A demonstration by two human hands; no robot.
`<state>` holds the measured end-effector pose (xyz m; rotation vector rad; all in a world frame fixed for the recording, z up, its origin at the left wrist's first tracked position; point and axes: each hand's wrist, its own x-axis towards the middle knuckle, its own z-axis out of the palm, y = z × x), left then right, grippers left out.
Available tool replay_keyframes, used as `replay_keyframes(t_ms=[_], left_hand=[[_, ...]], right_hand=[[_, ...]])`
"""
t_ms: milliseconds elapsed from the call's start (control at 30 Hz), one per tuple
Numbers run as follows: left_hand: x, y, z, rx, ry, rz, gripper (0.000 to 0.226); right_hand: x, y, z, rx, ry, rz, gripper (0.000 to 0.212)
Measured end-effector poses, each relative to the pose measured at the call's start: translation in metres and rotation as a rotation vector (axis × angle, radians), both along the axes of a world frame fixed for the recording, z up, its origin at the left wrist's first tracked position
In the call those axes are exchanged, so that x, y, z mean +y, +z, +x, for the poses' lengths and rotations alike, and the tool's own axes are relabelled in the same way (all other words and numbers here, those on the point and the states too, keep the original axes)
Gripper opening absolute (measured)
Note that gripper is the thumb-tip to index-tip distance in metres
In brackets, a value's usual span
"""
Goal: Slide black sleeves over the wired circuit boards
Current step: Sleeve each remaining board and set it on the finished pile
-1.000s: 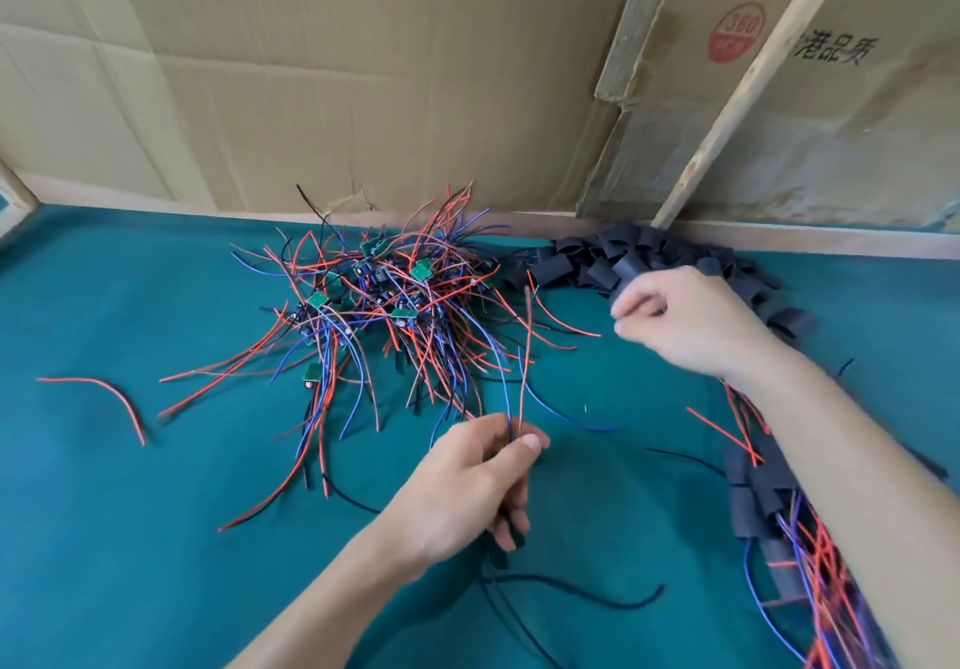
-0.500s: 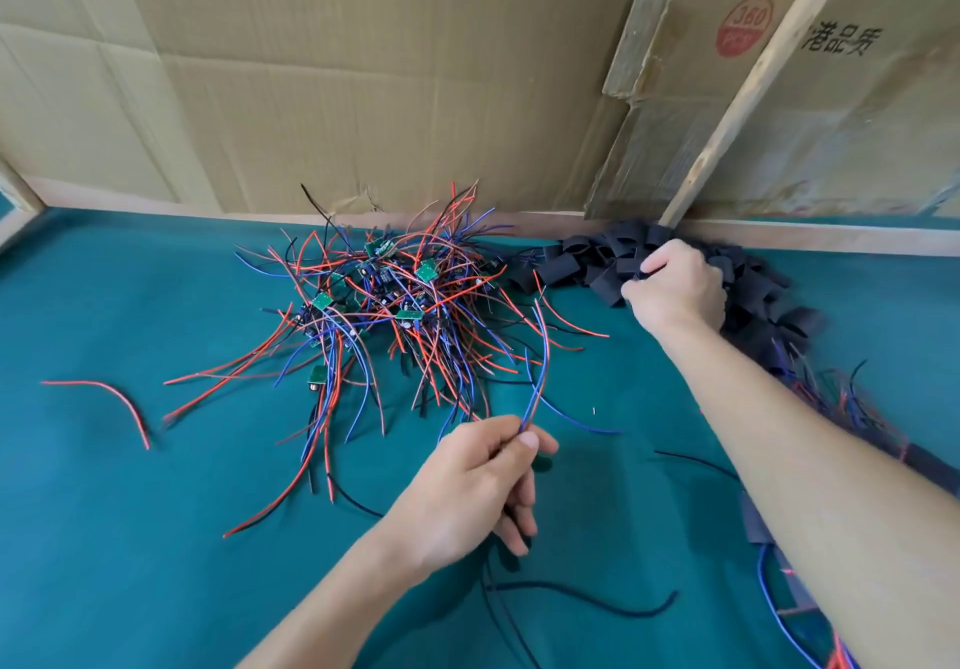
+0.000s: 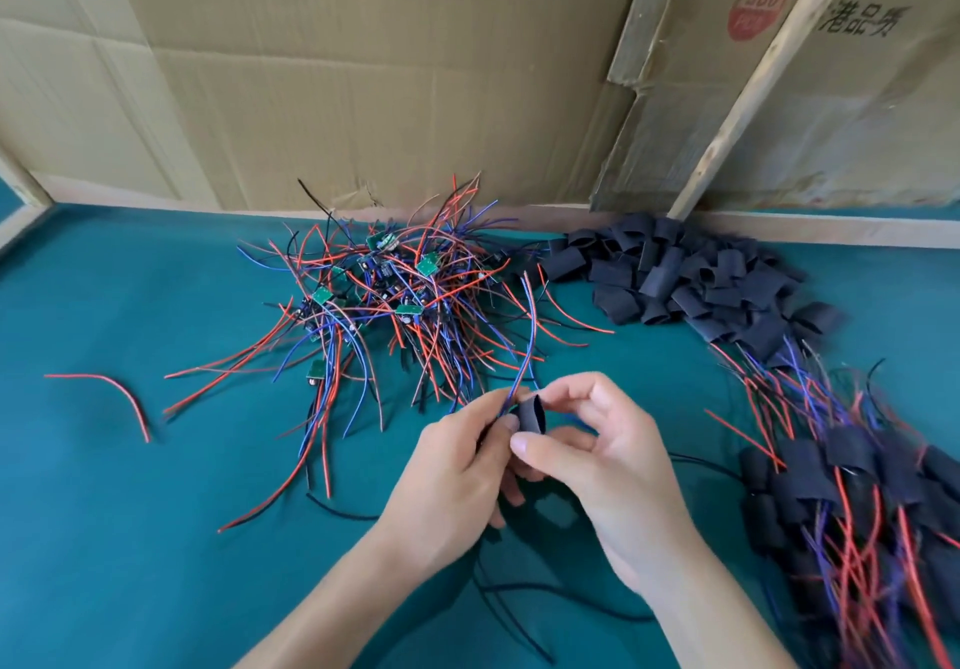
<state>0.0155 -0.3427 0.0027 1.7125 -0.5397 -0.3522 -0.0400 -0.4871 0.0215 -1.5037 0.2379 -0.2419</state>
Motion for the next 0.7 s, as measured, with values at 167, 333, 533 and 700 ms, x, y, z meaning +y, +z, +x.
replay_keyframes(t_ms=[167, 333, 533, 700], left_hand=[[0.001, 0.001, 0.001, 0.022, -0.045, -0.015, 0.034], [0.007, -0.001, 0.004, 0.044, -0.094, 0.020, 0.032], [0.004, -0.004, -0.004, -0.287, -0.131, 0.186, 0.031], [0.000, -0.002, -0.010, -0.506, -0.150, 0.311, 0.032]], right_hand=[[-0.004, 0.000, -0.005, -0.021, 0.029, -0.071, 0.038], [-0.027, 0.012, -0.006, -0.143, -0.249, 0.003, 0.013], [-0.057, 0.030, -0.013, -0.378, -0.537, -0.087, 0.008], [-0.054, 0.030, -0.014, -0.411, -0.531, -0.174, 0.009]])
